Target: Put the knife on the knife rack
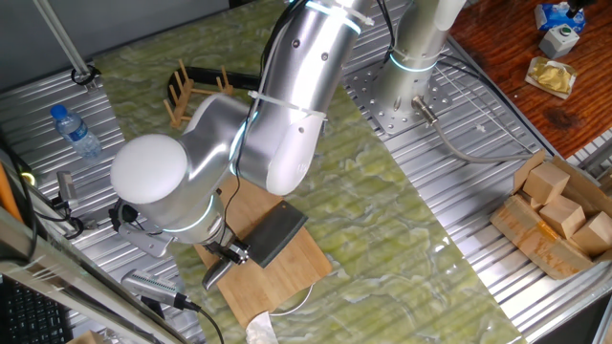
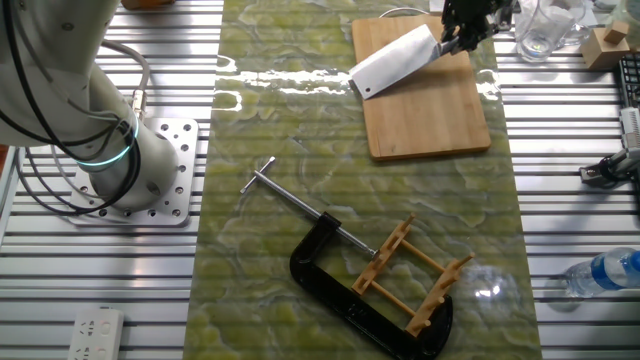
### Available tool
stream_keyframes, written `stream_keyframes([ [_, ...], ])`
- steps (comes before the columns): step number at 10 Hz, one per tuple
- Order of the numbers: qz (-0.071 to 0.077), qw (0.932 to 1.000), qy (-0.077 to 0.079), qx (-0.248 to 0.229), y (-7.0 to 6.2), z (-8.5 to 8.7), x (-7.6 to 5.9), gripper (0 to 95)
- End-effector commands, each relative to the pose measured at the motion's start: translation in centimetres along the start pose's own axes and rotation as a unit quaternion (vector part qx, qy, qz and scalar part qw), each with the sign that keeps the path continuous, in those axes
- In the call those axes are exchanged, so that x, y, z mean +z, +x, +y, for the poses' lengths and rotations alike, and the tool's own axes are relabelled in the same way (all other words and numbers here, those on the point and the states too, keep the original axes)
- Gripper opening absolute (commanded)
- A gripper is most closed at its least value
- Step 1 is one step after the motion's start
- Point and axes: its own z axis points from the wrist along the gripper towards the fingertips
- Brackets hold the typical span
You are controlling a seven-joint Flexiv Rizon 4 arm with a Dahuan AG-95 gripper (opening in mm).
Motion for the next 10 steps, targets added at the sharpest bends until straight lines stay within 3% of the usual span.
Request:
stream_keyframes([
  [1,0.002,1.0000,0.002,-0.004,0.09,0.09,-0.11,0.0],
  [4,-0.008,1.0000,-0.004,-0.002,-0.06,-0.03,0.11,0.0],
  [9,0.022,0.9983,0.032,-0.043,-0.14,0.09,-0.19,0.0],
  [10,0.022,0.9982,0.034,-0.044,-0.14,0.09,-0.19,0.0],
])
